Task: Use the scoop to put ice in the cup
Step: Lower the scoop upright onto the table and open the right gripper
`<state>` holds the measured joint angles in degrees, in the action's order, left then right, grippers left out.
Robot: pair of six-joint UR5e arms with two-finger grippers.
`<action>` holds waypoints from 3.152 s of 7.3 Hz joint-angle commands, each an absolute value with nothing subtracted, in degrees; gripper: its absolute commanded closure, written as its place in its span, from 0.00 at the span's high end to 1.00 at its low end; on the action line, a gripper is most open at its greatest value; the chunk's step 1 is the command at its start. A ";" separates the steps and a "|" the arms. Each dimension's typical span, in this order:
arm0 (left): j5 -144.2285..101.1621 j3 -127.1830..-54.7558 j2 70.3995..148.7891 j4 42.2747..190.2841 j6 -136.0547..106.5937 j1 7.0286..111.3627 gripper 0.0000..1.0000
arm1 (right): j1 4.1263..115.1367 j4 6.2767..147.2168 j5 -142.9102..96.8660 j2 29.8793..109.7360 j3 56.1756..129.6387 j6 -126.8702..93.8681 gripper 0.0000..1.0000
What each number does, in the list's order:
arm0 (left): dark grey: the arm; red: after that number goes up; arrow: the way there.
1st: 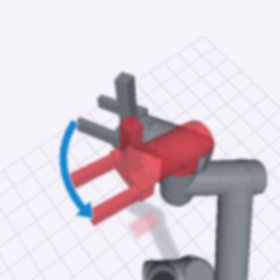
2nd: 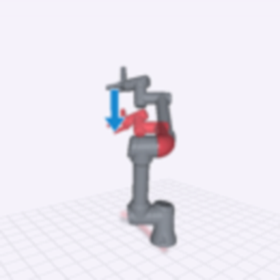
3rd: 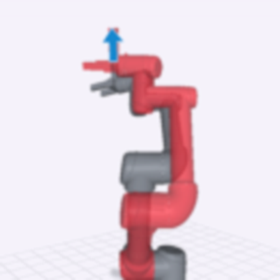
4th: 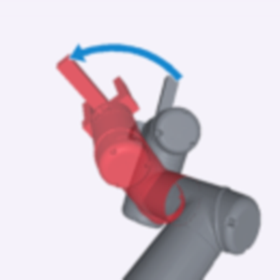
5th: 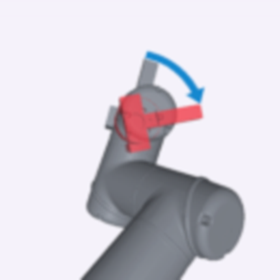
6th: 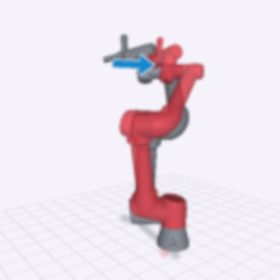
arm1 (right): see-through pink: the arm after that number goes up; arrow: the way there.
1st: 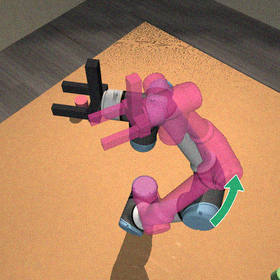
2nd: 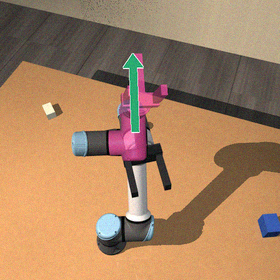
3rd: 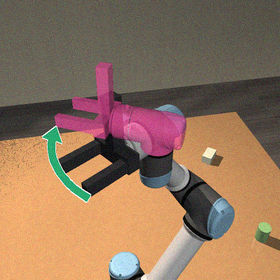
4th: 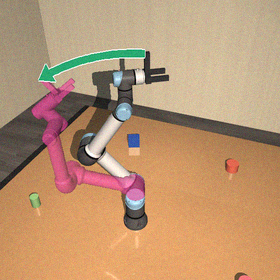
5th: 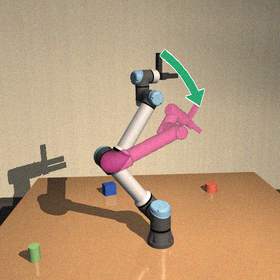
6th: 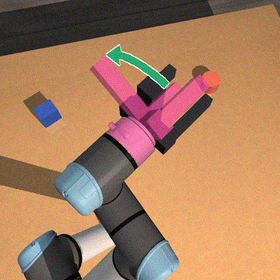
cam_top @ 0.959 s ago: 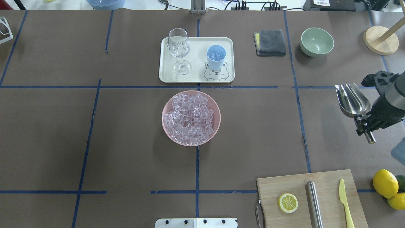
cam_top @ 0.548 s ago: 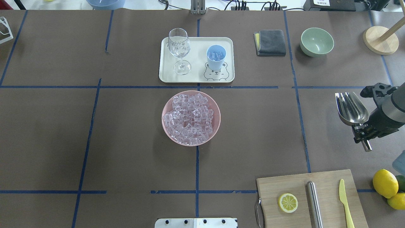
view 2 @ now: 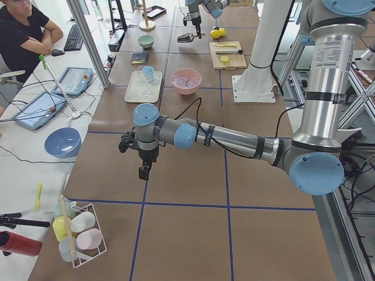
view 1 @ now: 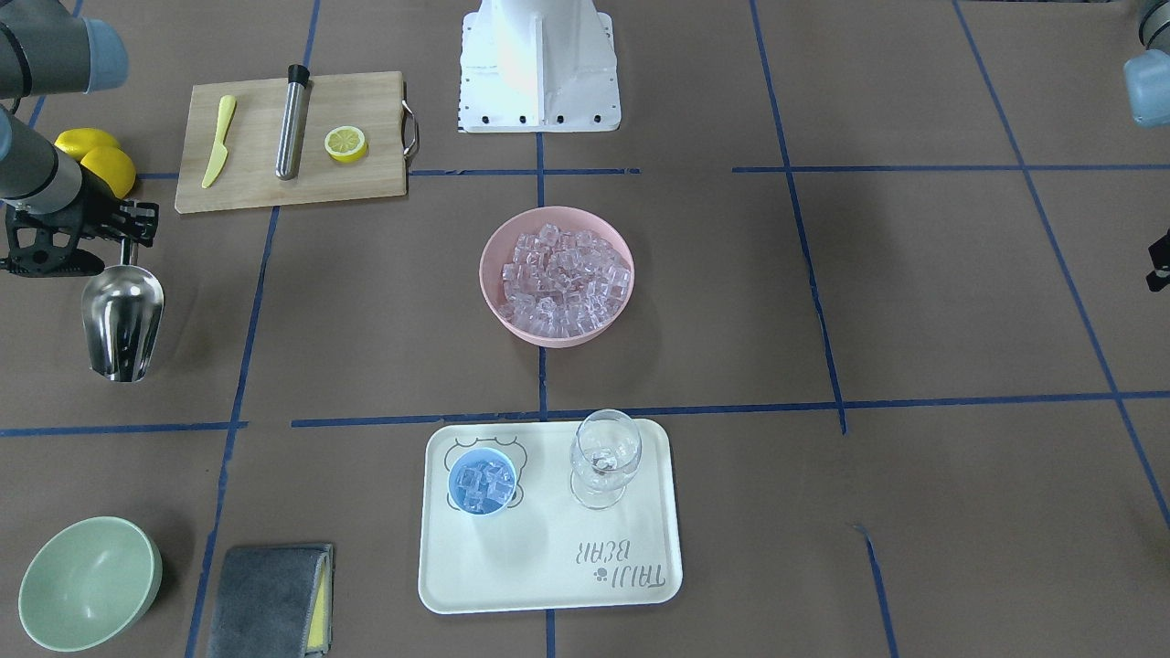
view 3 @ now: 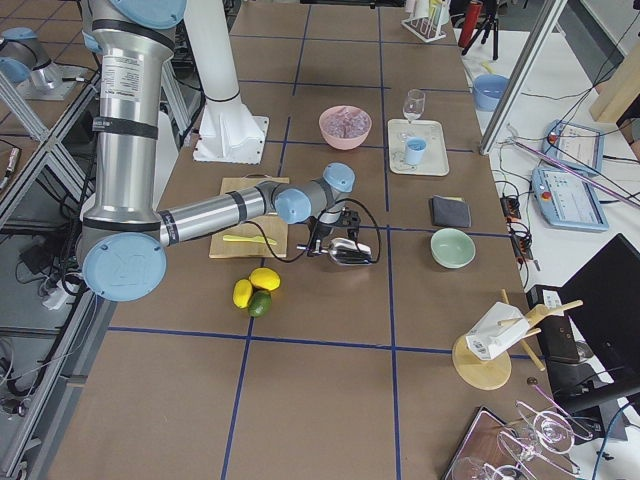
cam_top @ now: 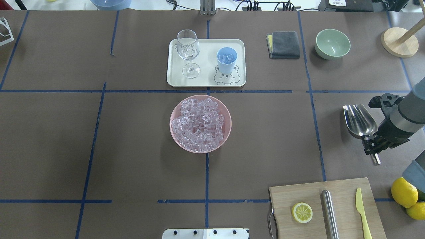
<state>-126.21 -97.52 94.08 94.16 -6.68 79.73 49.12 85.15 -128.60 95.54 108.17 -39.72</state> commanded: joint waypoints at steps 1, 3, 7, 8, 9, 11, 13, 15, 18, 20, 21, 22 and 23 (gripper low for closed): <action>-126.21 -97.47 94.22 94.13 -6.68 79.72 1.00 | 49.04 85.08 -128.50 95.45 108.11 -39.73 1.00; -126.21 -97.56 94.57 94.04 -6.68 79.72 1.00 | 50.18 84.99 -127.89 95.27 110.64 -39.64 1.00; -126.83 -97.65 94.57 94.04 -6.59 79.98 1.00 | 61.24 82.73 -126.74 87.45 111.35 -38.50 1.00; -126.83 -97.56 94.31 93.69 -5.46 80.76 1.00 | 65.52 78.09 -126.74 87.45 110.31 -36.23 1.00; -126.91 -97.12 94.22 92.21 -2.40 82.42 1.00 | 69.66 77.61 -127.78 87.36 108.48 -28.64 1.00; -127.09 -96.60 94.13 86.34 4.44 85.85 1.00 | 78.79 77.43 -137.92 87.37 98.76 -17.54 1.00; -134.42 -93.62 93.00 83.85 8.86 88.24 1.00 | 83.65 77.34 -141.50 87.97 92.57 -11.45 1.00; -135.79 -93.17 90.45 84.11 8.79 88.15 1.00 | 87.26 77.34 -141.59 89.21 88.35 -6.97 1.00; -135.70 -92.99 90.18 84.37 8.79 88.15 1.00 | 90.08 77.17 -141.50 89.64 84.20 -3.17 1.00; -135.62 -92.99 90.18 84.37 8.79 88.15 1.00 | 92.27 78.04 -141.50 89.82 86.21 -4.22 1.00; -135.62 -93.08 90.26 84.37 8.79 88.15 1.00 | 92.81 82.83 -141.50 90.17 89.79 -4.31 1.00; -135.62 -93.08 90.26 84.37 8.79 88.07 1.00 | 92.81 87.32 -140.98 90.96 93.91 -4.39 1.00; -135.53 -93.08 90.26 84.37 8.79 88.15 1.00 | 92.73 87.71 -140.98 91.14 94.13 -4.39 1.00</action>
<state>-135.59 -93.06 90.25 84.37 8.79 88.13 92.65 85.31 -141.15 90.69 92.10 -4.33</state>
